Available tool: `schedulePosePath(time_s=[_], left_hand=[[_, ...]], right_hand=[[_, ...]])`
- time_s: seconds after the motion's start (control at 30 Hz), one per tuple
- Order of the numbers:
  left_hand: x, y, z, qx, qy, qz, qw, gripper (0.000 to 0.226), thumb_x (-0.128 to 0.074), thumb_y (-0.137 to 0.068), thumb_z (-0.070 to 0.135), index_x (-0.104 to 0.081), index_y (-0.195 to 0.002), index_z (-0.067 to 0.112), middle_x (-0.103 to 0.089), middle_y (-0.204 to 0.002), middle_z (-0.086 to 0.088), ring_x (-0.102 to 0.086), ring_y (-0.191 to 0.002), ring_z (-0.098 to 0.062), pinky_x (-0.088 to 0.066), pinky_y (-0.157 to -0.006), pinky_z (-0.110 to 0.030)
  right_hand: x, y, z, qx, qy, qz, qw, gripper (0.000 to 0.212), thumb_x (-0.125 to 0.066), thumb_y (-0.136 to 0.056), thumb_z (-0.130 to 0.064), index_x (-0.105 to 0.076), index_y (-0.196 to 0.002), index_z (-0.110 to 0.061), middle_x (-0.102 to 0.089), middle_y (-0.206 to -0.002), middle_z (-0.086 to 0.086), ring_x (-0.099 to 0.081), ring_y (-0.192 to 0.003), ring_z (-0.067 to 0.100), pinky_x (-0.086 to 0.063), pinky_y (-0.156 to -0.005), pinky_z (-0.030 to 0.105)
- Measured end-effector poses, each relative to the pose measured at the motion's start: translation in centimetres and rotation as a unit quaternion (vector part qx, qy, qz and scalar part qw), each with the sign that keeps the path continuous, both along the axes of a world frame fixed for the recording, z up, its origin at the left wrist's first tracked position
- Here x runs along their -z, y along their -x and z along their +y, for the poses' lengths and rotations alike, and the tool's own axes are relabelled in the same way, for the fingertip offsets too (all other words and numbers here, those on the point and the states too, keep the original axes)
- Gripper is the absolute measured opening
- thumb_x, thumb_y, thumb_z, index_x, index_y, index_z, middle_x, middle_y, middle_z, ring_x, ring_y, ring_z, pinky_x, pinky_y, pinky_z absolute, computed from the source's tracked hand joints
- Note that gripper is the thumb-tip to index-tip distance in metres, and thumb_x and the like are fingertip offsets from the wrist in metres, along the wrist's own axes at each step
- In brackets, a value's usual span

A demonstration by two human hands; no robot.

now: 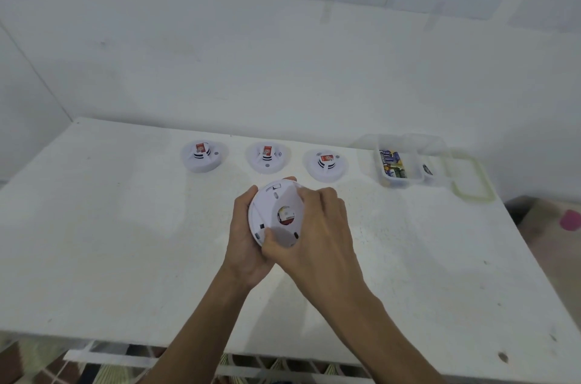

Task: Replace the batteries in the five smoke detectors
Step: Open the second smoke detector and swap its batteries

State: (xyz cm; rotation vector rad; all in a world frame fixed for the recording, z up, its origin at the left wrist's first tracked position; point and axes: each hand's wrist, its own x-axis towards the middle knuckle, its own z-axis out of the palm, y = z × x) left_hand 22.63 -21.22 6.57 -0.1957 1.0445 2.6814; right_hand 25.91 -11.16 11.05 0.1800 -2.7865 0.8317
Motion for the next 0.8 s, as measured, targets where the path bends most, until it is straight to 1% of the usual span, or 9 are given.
schedulePosePath(time_s=[0.07, 0.13, 0.2, 0.3, 0.43, 0.5, 0.63, 0.7, 0.8], left_hand=[[-0.2, 0.0, 0.2, 0.001, 0.007, 0.009, 1.000, 0.053, -0.029, -0.093, 0.041, -0.078, -0.090, 0.019, -0.072, -0.090, -0.006, -0.071, -0.080, -0.018, -0.058, -0.065, -0.028], [-0.1, 0.0, 0.4, -0.002, 0.010, 0.020, 1.000, 0.060, -0.024, -0.097, 0.038, -0.079, -0.078, 0.023, -0.073, -0.081, -0.002, -0.071, -0.074, -0.014, -0.057, -0.062, -0.024], [-0.2, 0.0, 0.6, -0.003, 0.015, 0.023, 1.000, 0.056, -0.028, -0.094, 0.040, -0.079, -0.076, 0.024, -0.073, -0.079, -0.002, -0.070, -0.073, -0.014, -0.057, -0.062, -0.024], [-0.1, 0.0, 0.7, 0.002, 0.010, 0.029, 1.000, 0.056, -0.028, -0.093, 0.042, -0.079, -0.078, 0.023, -0.074, -0.081, -0.002, -0.071, -0.074, -0.014, -0.057, -0.062, -0.024], [0.0, 0.2, 0.7, -0.002, 0.017, 0.028, 0.999, 0.051, -0.034, -0.085, 0.046, -0.079, -0.086, 0.024, -0.074, -0.088, -0.004, -0.071, -0.079, -0.016, -0.058, -0.065, -0.028], [0.4, 0.3, 0.6, -0.004, 0.022, 0.022, 0.999, 0.052, -0.032, -0.089, 0.046, -0.078, -0.091, 0.023, -0.073, -0.092, -0.005, -0.070, -0.083, -0.018, -0.058, -0.067, -0.029], [0.4, 0.0, 0.7, -0.019, 0.025, 0.026, 0.999, 0.050, -0.033, -0.087, 0.044, -0.079, -0.081, 0.025, -0.073, -0.083, -0.002, -0.070, -0.075, -0.014, -0.057, -0.063, -0.025], [0.4, 0.0, 0.8, -0.021, 0.022, 0.029, 0.999, 0.052, -0.031, -0.091, 0.041, -0.079, -0.077, 0.026, -0.073, -0.080, -0.001, -0.071, -0.073, -0.013, -0.057, -0.061, -0.024], [0.6, 0.5, 0.3, -0.027, 0.006, 0.012, 1.000, 0.064, -0.023, -0.100, 0.037, -0.079, -0.071, 0.028, -0.074, -0.077, 0.002, -0.071, -0.070, -0.012, -0.057, -0.058, -0.024]], right_hand=[[0.3, 0.1, -0.2, 0.024, -0.021, 0.013, 0.999, 0.071, -0.069, -0.072, -0.047, -0.046, -0.131, -0.015, -0.049, -0.113, 0.003, -0.046, -0.106, 0.018, -0.050, -0.081, 0.028], [1.0, 0.1, -0.3, 0.053, -0.020, 0.049, 0.997, 0.070, -0.067, -0.060, -0.048, -0.057, -0.117, -0.009, -0.057, -0.098, 0.007, -0.057, -0.089, 0.021, -0.054, -0.066, 0.029], [1.2, 0.2, -0.2, 0.061, -0.020, 0.069, 0.996, 0.069, -0.066, -0.056, -0.048, -0.060, -0.112, -0.008, -0.060, -0.093, 0.008, -0.059, -0.083, 0.022, -0.054, -0.060, 0.028], [1.1, 0.3, 0.3, 0.042, -0.030, 0.077, 0.996, 0.069, -0.067, -0.065, -0.048, -0.055, -0.122, -0.012, -0.055, -0.103, 0.005, -0.054, -0.093, 0.020, -0.050, -0.066, 0.025], [1.2, 0.2, 0.9, -0.009, 0.009, 0.034, 0.999, 0.072, -0.072, -0.072, -0.048, -0.047, -0.133, -0.017, -0.049, -0.118, 0.002, -0.045, -0.108, 0.017, -0.042, -0.077, 0.020], [1.5, 0.3, 0.8, 0.005, -0.004, 0.050, 0.999, 0.072, -0.071, -0.069, -0.049, -0.051, -0.129, -0.013, -0.055, -0.112, 0.005, -0.052, -0.103, 0.019, -0.045, -0.074, 0.022], [2.2, 0.4, 0.0, 0.050, -0.052, 0.129, 0.989, 0.069, -0.065, -0.059, -0.051, -0.050, -0.114, -0.011, -0.063, -0.093, 0.007, -0.063, -0.082, 0.022, -0.055, -0.063, 0.028], [2.1, 0.5, -0.1, 0.053, -0.050, 0.140, 0.987, 0.068, -0.065, -0.059, -0.052, -0.050, -0.112, -0.012, -0.063, -0.093, 0.006, -0.063, -0.082, 0.021, -0.055, -0.064, 0.027], [1.6, 0.2, 0.3, 0.041, -0.033, 0.144, 0.988, 0.062, -0.063, -0.063, -0.051, -0.054, -0.113, -0.015, -0.061, -0.097, 0.002, -0.059, -0.087, 0.017, -0.047, -0.066, 0.017]])
